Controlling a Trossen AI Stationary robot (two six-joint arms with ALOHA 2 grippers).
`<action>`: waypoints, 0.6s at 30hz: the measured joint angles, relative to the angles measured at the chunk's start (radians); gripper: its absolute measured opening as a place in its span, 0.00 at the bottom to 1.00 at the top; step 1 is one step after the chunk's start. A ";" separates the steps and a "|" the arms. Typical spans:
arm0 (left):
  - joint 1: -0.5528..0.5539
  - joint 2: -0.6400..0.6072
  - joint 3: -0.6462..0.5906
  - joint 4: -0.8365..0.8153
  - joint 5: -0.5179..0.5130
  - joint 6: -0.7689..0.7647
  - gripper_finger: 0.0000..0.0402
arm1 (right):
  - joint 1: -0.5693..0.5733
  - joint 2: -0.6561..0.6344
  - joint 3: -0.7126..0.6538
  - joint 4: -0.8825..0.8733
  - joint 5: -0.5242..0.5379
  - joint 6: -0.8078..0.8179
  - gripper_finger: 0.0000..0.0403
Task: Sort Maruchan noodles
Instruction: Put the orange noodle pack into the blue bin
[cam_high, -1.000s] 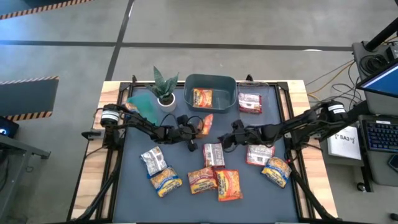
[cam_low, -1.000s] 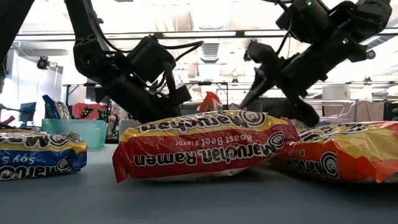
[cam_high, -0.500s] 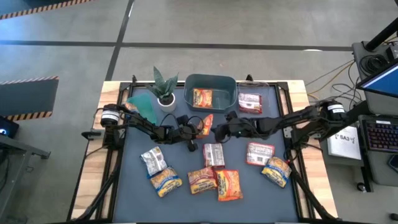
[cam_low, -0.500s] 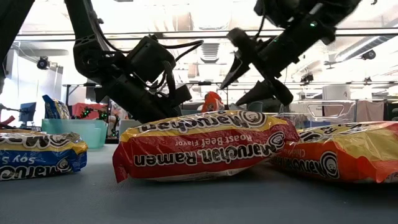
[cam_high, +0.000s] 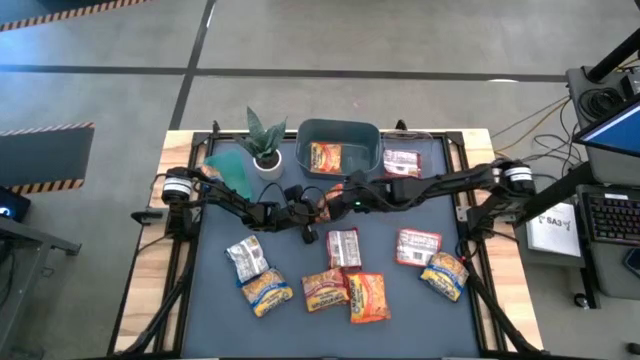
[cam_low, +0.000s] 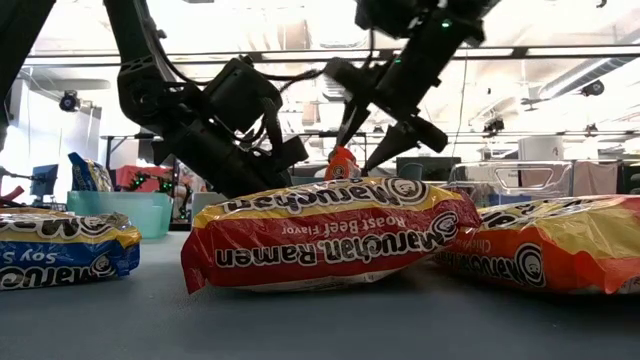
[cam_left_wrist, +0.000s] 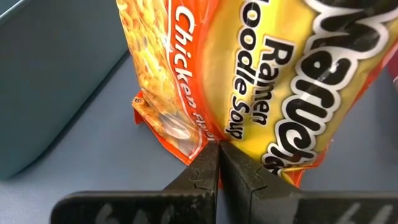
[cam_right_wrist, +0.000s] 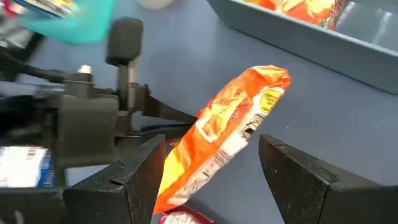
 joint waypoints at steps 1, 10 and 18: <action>0.000 0.000 0.000 0.000 0.000 0.000 0.00 | -0.002 0.022 0.032 -0.036 0.001 0.000 0.61; -0.002 0.000 -0.007 0.004 -0.004 -0.060 0.00 | -0.024 0.173 0.223 -0.248 0.010 0.021 0.61; -0.002 -0.001 -0.015 0.011 -0.003 -0.074 0.00 | -0.025 0.223 0.235 -0.245 0.004 0.046 0.58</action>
